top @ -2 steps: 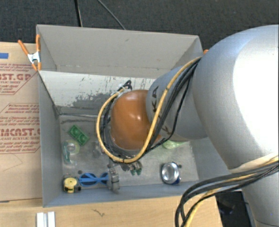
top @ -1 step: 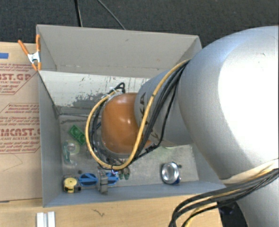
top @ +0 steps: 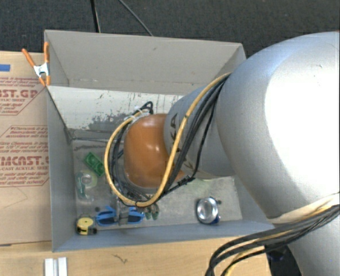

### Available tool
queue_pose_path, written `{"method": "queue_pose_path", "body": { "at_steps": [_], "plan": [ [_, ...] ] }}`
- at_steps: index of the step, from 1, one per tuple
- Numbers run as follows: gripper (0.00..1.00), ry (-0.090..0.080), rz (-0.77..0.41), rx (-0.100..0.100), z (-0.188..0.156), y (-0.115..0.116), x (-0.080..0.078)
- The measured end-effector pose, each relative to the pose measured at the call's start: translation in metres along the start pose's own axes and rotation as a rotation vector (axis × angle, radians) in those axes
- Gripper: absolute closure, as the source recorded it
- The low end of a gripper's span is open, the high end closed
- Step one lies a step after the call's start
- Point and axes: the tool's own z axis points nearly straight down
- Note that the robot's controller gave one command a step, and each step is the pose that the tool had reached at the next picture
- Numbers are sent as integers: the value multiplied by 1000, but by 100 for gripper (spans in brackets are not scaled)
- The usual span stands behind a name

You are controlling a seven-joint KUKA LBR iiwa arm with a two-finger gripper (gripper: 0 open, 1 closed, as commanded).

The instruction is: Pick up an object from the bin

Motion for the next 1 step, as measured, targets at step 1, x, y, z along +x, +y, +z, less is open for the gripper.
{"method": "queue_pose_path", "body": {
  "at_steps": [1],
  "plan": [
    [100,-8,26,-1,-159,-13,1]
  ]
}}
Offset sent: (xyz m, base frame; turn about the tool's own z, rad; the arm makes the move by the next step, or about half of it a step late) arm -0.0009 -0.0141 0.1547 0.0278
